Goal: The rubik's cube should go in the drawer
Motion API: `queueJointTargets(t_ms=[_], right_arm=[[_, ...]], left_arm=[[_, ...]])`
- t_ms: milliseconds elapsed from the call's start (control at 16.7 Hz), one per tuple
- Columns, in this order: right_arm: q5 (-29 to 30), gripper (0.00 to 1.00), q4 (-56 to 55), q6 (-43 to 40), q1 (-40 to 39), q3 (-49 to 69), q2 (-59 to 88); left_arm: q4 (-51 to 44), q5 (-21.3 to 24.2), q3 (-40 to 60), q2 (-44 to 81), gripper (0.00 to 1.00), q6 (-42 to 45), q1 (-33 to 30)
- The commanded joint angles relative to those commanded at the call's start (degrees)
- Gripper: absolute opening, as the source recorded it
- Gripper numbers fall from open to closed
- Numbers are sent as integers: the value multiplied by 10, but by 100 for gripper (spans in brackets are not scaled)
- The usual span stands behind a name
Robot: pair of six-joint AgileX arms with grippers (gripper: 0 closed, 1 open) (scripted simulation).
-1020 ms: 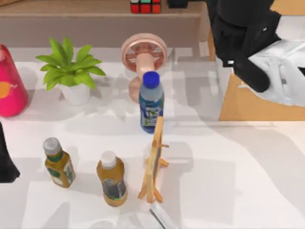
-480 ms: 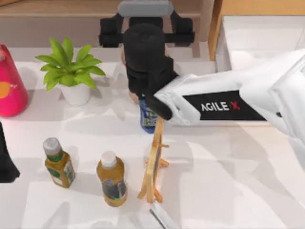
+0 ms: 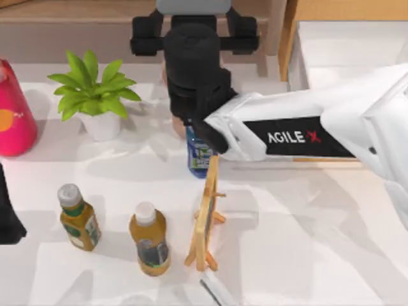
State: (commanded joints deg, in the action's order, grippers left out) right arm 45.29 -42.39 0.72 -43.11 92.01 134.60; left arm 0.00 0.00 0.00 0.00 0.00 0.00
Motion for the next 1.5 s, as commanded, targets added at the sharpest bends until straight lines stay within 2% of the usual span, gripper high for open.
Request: queueJointTargets(t_ms=[420, 780, 1500], right_arm=[[-39, 100, 60, 0, 40, 136, 78], [-36, 100, 66, 0, 36, 155, 91], [-36, 10, 66, 0, 36, 155, 91]], left_arm=[[0, 0, 0, 0, 100, 0, 0], [0, 0, 0, 0, 100, 0, 0], [0, 0, 0, 0, 100, 0, 0]])
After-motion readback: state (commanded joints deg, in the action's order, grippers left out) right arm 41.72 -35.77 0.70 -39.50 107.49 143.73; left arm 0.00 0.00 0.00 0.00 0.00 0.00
